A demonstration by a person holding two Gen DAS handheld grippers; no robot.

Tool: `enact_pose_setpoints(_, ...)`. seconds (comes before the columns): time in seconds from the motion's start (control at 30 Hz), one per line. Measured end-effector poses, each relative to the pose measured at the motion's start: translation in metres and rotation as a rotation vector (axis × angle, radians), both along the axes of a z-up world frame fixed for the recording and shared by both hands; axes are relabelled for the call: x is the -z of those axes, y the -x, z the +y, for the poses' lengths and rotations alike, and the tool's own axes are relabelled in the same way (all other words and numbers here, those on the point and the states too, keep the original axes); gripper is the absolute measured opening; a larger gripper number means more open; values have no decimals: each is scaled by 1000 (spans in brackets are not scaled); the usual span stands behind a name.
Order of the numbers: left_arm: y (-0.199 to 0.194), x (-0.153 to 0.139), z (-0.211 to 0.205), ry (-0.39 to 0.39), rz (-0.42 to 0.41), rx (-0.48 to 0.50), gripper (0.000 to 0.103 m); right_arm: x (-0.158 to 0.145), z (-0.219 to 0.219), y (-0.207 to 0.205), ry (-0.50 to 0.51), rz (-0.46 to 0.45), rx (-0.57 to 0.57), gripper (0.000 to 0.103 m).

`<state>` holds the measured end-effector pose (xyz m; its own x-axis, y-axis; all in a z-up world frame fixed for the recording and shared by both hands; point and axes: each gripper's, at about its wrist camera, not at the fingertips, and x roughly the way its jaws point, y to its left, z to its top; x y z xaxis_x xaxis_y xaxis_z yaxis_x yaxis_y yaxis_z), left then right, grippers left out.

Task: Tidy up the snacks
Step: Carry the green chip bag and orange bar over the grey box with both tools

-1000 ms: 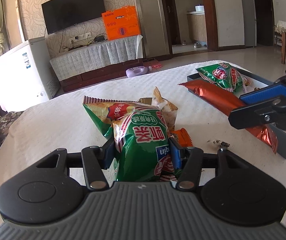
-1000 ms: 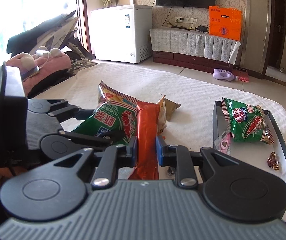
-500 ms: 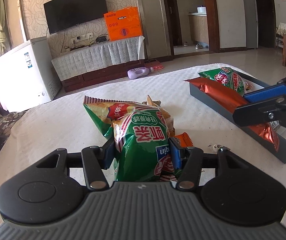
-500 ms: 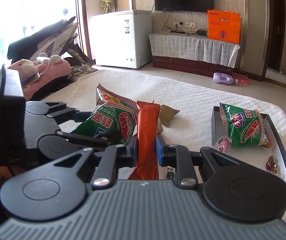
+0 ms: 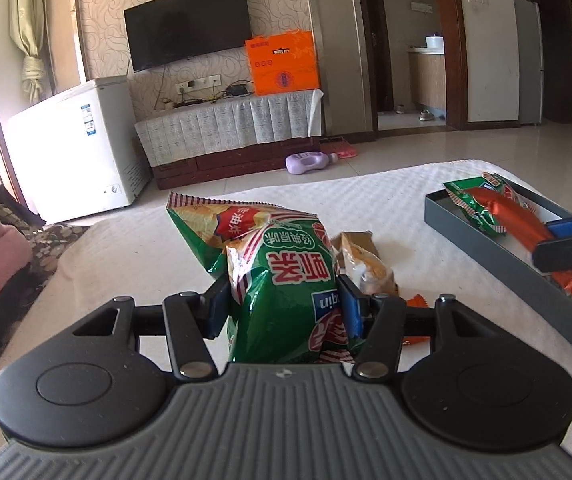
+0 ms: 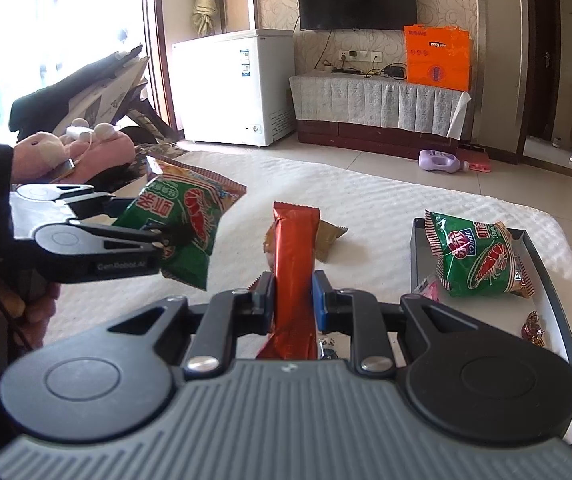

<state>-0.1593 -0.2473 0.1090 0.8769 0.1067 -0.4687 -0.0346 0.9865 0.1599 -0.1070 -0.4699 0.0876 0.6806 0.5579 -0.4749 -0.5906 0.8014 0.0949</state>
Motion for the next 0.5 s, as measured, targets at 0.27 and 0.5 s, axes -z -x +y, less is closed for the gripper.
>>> enact_pose_setpoints(0.27, 7, -13, -18, 5, -19, 62, 60, -4, -7, 0, -10, -21, 34, 23)
enact_pose_setpoints(0.5, -1, -15, -49, 12, -15, 121, 60, -7, -21, -3, -27, -28, 69, 23)
